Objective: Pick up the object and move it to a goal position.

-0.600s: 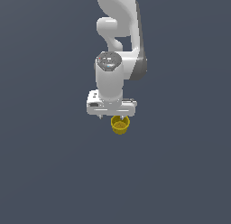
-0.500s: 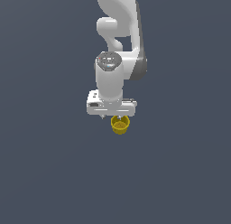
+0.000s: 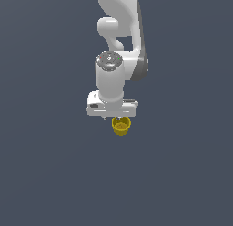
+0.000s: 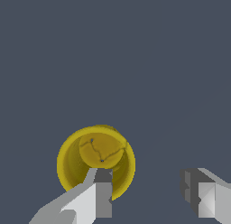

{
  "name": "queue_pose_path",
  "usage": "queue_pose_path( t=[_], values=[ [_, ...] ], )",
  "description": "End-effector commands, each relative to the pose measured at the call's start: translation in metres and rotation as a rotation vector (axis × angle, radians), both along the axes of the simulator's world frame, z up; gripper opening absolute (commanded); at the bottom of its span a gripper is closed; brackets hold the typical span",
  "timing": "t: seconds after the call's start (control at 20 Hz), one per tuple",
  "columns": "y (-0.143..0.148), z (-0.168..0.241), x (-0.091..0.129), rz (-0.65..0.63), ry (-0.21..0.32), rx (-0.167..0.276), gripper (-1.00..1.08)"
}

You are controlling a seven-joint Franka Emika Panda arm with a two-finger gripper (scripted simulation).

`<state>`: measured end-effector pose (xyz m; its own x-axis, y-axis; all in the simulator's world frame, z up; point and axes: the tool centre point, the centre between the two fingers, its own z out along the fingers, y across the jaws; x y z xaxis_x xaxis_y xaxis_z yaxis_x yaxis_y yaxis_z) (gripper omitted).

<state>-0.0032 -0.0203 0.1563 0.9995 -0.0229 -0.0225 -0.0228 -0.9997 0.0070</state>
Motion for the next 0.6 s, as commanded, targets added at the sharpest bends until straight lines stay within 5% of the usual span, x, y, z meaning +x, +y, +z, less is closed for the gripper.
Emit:
queue_pose_path(
  t=[0.0, 0.55],
  values=[
    [0.001, -0.001, 0.0, 0.002, -0.002, -0.001, 0.28],
    [0.017, -0.019, -0.004, 0.039, -0.055, -0.034, 0.28]
  ],
)
